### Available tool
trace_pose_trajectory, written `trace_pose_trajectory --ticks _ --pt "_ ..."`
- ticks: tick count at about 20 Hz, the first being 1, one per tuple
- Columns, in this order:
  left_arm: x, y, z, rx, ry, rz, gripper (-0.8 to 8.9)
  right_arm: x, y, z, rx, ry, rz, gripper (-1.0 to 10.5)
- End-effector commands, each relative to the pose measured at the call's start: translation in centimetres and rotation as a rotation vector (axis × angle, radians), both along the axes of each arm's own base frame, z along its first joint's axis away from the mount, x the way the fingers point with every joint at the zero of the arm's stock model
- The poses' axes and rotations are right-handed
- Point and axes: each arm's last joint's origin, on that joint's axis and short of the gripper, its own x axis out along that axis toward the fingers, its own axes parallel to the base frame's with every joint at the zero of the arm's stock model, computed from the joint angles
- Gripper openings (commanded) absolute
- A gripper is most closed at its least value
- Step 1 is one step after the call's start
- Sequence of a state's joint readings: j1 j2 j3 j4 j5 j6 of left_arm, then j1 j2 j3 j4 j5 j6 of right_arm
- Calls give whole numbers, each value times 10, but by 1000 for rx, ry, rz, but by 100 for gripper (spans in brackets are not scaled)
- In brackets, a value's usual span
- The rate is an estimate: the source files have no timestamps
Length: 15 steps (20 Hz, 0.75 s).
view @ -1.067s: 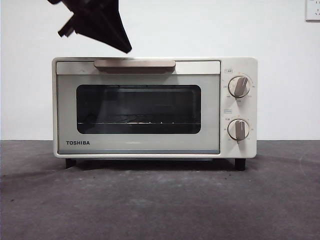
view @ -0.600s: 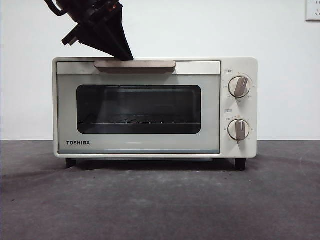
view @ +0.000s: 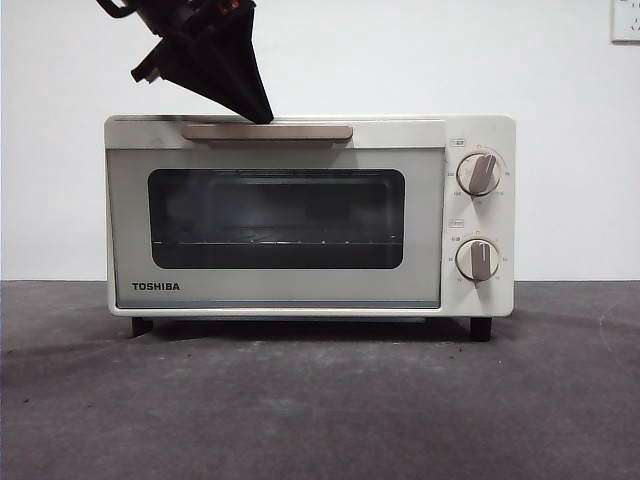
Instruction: The left arm flap open the oven, the right arm pick bread and place it into oven, the left arm flap close the oven
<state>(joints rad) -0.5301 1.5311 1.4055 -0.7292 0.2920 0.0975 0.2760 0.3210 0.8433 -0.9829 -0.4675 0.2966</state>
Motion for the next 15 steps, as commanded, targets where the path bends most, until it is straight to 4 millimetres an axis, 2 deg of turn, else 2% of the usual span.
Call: trace_pose_trajectory --ticks 1,10,15 --pt "0 -3 -19 105 75 -22 16 -1 0 5 11 -16 -2 147" --pt "-19 -13 -22 182 106 -51 16 -1 0 5 12 -15 -2 147" --pt "-39 -10 -33 158 105 -45 16 -1 0 5 12 -15 -1 147"
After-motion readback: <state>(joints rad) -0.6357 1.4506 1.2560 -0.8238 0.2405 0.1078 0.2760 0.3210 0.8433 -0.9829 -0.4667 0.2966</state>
